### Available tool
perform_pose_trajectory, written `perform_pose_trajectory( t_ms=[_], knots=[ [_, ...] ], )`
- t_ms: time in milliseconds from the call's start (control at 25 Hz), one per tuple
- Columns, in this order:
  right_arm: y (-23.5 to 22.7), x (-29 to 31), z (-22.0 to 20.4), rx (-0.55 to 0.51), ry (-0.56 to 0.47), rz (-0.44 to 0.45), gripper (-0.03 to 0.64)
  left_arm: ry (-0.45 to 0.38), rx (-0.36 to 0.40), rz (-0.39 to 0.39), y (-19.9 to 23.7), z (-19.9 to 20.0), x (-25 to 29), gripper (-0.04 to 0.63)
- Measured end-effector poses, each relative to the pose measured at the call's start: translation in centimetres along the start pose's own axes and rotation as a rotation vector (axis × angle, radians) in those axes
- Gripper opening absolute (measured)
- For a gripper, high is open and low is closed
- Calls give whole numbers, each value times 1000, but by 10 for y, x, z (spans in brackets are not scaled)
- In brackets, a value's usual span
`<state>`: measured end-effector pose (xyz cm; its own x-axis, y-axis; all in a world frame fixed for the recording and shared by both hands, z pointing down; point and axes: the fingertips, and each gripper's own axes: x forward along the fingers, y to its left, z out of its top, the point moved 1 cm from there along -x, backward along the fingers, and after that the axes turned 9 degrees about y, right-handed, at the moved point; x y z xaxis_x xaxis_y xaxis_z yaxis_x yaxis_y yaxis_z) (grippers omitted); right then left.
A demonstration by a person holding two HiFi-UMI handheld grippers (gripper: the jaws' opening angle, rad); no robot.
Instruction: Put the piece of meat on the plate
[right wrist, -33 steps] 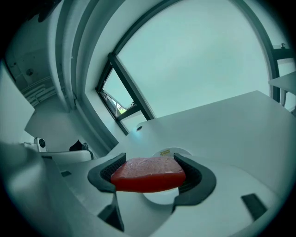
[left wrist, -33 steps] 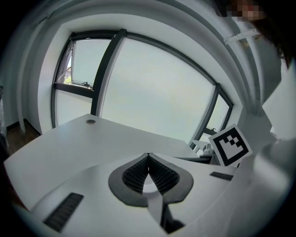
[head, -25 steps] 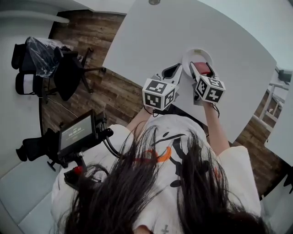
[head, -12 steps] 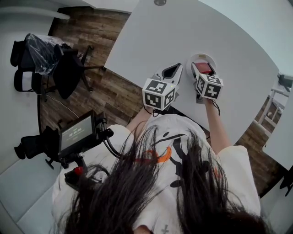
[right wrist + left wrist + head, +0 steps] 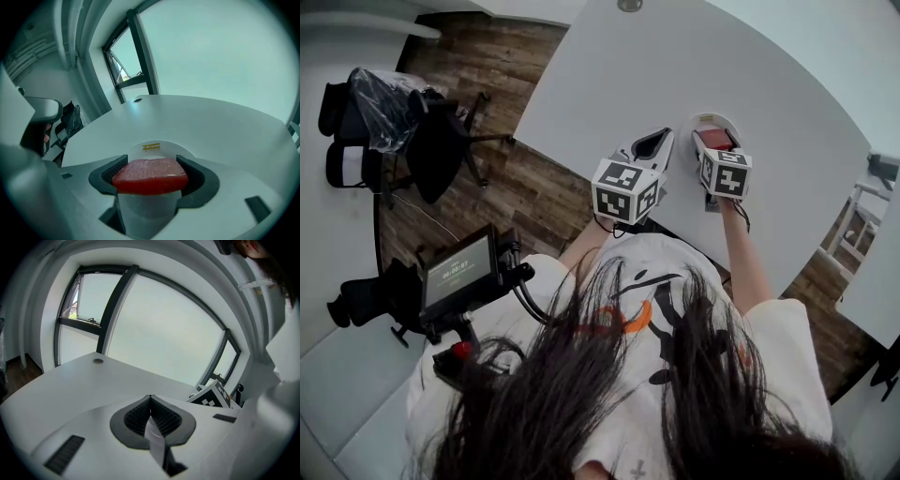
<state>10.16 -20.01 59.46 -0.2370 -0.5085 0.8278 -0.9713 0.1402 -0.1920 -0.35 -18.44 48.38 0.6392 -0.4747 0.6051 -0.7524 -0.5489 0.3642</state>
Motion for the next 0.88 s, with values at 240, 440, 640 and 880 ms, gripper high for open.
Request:
perform_pose_trajectory(
  t_ms=[240,440,640,880],
  knots=[
    [0,5,-5,-98,82,-44,334,-6,-3,0,0,2,1,6],
    [1,4,-5,-182,168,-66,334,-20,-11,11,4,6,0,6],
    [-1,3,-2,-168,222,-77,334,-33,-19,23,7,10,-1,6],
    [-5,3,-7,-160,249,-83,334,-46,-27,32,11,12,-2,6]
  ],
)
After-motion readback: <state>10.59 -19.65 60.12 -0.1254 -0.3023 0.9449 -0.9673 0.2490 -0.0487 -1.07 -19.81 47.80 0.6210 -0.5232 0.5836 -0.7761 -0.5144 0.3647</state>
